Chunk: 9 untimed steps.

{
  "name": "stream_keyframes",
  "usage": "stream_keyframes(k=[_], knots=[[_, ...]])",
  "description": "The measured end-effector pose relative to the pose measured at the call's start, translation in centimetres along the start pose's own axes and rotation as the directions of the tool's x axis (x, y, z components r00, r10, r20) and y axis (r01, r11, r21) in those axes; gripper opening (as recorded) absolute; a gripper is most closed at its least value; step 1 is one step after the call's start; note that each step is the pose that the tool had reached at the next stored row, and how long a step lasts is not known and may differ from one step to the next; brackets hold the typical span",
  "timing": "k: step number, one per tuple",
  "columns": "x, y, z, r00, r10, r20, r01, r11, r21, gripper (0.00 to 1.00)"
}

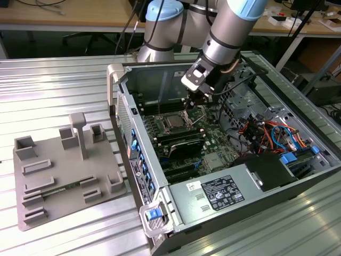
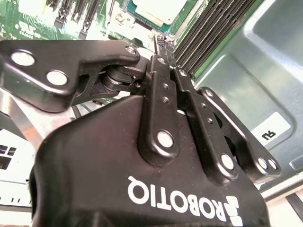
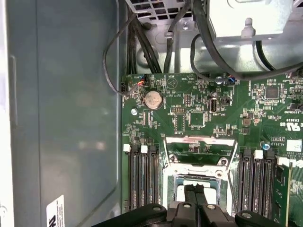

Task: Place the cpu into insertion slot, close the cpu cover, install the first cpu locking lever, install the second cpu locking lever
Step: 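Close the cpu cover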

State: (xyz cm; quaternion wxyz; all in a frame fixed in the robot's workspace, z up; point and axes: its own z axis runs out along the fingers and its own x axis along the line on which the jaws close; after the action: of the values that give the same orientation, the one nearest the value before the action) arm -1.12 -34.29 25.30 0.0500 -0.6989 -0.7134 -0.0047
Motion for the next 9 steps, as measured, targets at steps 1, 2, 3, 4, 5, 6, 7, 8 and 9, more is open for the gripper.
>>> stream_keyframes(k=[1, 2, 3, 4, 5, 6, 7, 8, 9], knots=[[-0.01, 0.17, -0.03, 1.0000, 0.000, -0.0013, 0.000, 1.0000, 0.0006, 0.11], [-0.01, 0.31, -0.05, 1.0000, 0.000, -0.0027, 0.000, 1.0000, 0.0009, 0.11], [-0.02, 0.38, -0.06, 1.0000, 0.000, -0.0034, 0.000, 1.0000, 0.0011, 0.11], [-0.02, 0.48, -0.09, 1.0000, 0.000, -0.0045, 0.000, 1.0000, 0.0011, 0.11], [-0.03, 0.55, -0.11, 1.0000, 0.000, -0.0051, 0.000, 1.0000, 0.0012, 0.11], [-0.03, 0.63, -0.14, 1.0000, 0.000, -0.0058, 0.000, 1.0000, 0.0013, 0.11], [-0.03, 0.85, -0.22, 1.0000, 0.000, -0.0079, 0.000, 1.0000, 0.0018, 0.11], [-0.03, 1.04, -0.26, 1.0000, 0.000, -0.0090, 0.000, 1.0000, 0.0024, 0.11], [-0.05, 1.24, -0.30, 0.9999, -0.001, -0.0107, 0.001, 1.0000, 0.0032, 0.11]])
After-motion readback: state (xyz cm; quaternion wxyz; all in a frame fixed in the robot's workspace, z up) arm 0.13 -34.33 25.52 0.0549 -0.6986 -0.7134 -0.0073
